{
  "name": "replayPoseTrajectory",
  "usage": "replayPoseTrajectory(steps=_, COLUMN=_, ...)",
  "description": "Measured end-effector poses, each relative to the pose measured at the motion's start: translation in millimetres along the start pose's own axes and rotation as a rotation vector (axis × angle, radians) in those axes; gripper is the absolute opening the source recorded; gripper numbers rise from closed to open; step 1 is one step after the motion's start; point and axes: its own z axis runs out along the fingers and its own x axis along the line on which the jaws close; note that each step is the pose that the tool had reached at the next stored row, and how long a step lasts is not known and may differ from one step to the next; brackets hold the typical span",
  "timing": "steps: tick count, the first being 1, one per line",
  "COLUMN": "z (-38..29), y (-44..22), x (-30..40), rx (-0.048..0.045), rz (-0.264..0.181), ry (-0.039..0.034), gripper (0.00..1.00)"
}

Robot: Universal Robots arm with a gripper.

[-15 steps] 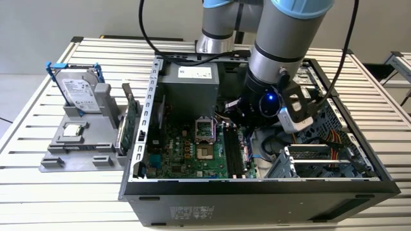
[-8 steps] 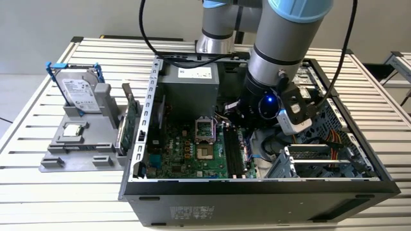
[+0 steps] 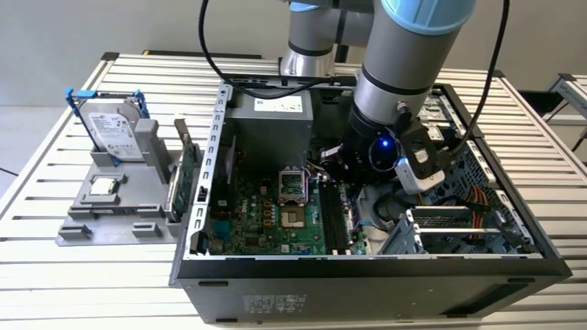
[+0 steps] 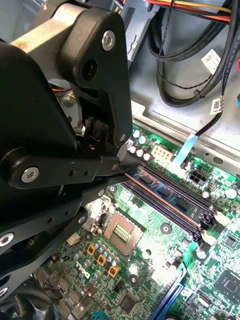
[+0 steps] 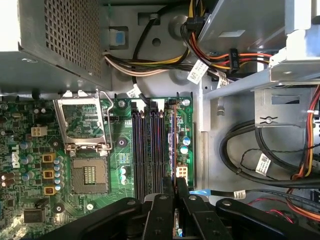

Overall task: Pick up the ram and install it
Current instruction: 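Insert the ram into the slot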

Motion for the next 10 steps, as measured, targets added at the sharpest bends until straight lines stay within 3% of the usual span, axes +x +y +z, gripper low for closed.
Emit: replayPoseTrajectory(steps=10, z=6.3, y=-0.2, x=0.1, rx=-0.0005, rz=-0.012, ry=-0.0028, gripper=0.00)
